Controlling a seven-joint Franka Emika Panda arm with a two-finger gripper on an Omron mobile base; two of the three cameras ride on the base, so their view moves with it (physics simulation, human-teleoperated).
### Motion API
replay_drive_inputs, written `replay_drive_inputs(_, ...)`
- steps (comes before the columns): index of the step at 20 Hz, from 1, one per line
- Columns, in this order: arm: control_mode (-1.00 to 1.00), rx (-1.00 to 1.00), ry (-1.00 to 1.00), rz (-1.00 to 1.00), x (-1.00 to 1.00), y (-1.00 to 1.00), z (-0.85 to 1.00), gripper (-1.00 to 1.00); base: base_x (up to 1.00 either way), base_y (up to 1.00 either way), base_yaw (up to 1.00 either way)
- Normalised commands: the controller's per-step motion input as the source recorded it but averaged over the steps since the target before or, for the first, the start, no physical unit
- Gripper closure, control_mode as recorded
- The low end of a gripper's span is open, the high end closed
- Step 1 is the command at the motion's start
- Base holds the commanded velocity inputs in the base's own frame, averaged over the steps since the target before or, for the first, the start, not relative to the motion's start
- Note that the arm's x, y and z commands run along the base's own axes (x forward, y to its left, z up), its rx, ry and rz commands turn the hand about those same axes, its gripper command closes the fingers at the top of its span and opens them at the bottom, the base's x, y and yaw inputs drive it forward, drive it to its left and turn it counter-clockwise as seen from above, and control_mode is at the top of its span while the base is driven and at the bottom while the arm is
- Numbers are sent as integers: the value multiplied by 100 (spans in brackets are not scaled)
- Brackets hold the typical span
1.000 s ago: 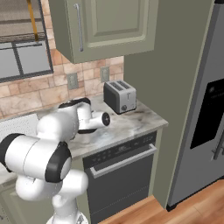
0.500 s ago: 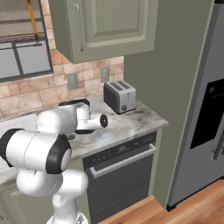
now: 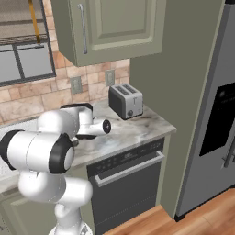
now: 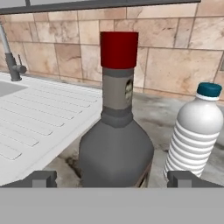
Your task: Place the drinks on the dining counter in a tight cluster.
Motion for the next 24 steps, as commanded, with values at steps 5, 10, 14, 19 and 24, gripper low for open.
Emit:
replay_drive_inputs(5,-100,0,0,0,11,4,-6,-100,0,0,0)
replay_drive_inputs(10,-100,0,0,0,11,12,-8,-100,0,0,0)
replay_drive_inputs(14,-100,0,0,0,2,12,-10,-100,0,0,0)
replay_drive_inputs(19,-100,0,0,0,0,10,-12,-100,0,0,0)
replay_drive_inputs(24,-100,0,1,0,0,11,-11,-100,0,0,0)
